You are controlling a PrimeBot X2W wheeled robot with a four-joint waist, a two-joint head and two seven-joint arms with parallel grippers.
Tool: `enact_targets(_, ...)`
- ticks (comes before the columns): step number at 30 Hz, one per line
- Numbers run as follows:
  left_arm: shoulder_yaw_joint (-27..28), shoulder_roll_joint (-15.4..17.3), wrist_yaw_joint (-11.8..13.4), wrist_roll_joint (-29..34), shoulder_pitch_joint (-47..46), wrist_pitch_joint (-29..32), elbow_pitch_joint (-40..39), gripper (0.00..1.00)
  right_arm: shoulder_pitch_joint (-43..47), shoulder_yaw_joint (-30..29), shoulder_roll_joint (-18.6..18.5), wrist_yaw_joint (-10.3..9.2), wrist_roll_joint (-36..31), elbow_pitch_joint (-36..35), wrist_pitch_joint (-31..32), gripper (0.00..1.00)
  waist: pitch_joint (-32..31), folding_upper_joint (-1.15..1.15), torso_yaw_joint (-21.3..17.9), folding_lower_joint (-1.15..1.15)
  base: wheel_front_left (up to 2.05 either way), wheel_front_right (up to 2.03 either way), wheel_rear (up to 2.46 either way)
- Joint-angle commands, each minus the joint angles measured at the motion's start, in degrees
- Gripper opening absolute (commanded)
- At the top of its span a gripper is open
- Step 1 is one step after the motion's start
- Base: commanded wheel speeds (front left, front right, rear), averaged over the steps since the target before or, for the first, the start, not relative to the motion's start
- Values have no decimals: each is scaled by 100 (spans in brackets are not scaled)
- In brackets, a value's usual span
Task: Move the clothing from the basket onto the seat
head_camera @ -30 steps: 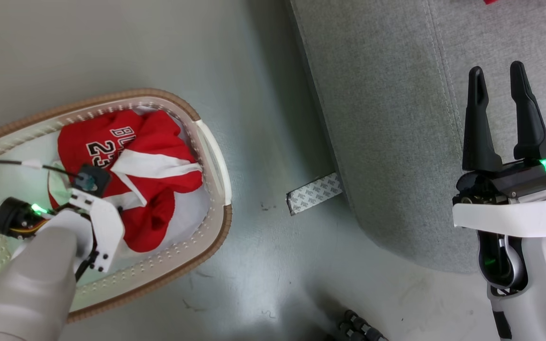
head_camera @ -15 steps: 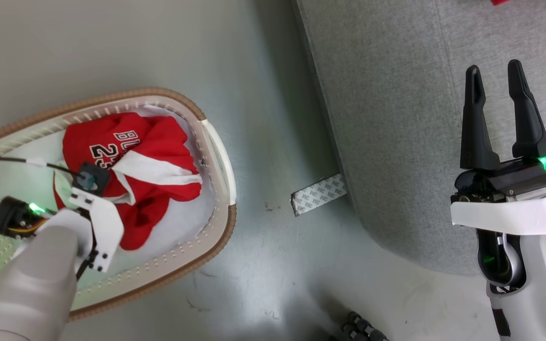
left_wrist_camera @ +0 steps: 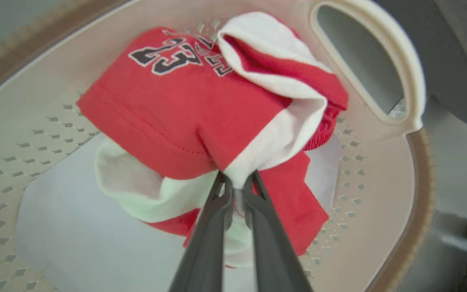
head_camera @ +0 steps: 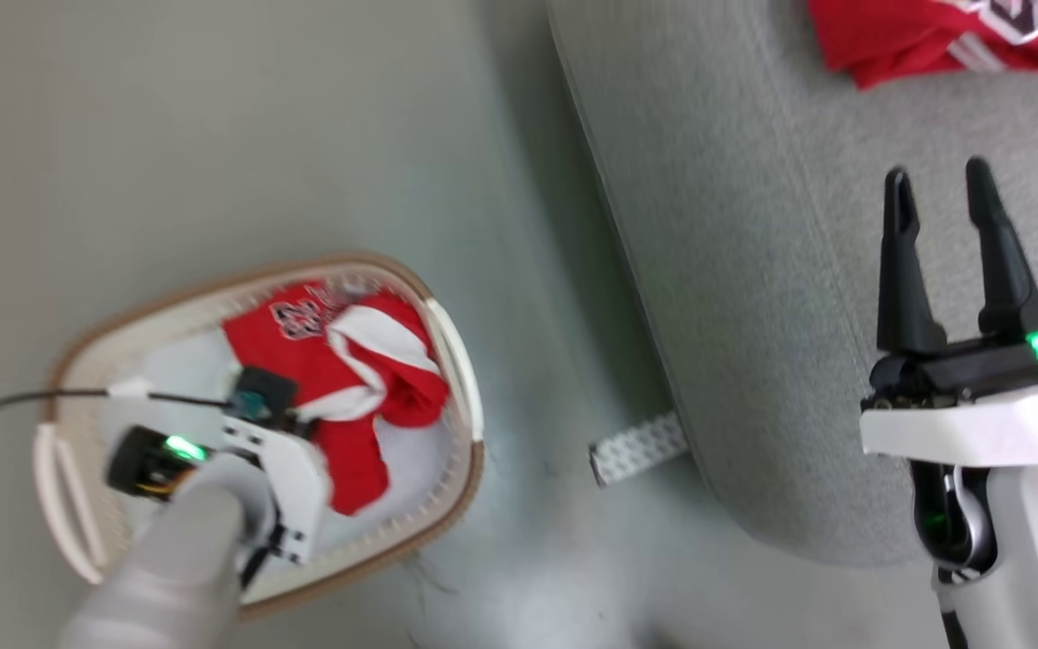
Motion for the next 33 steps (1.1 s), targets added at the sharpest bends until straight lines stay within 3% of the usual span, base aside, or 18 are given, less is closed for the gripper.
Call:
enact_targets(1,-10,-107,10,-102,152,-154,-32,0,142,-25,-3,-13,-73,67,-18,100,-614,0,318,0,0,0,0)
enact_targets(8,-118,-445,10,-306,480,-557,-223,0,466,-28,-61,-13,-174,270,-18,100,-1510,0,647,0,0,0,0)
enact_targets(16,41,-601,10,-557,895,-692,-739,0,924,24,-207,-13,-72,468,-18,100,-2486,0,956,0,0,0,0)
enact_targets(24,402,-461,164,-372,1419,-690,-2059,0,1473,142,-223,-13,78,666,-18,100,-3252,0,1226,0,0,0,0)
enact_targets(33,799,-344,296,-295,1696,-691,-3283,0,1723,539,-233,-13,166,834,-18,100,-3694,0,1391,0,0,0,0)
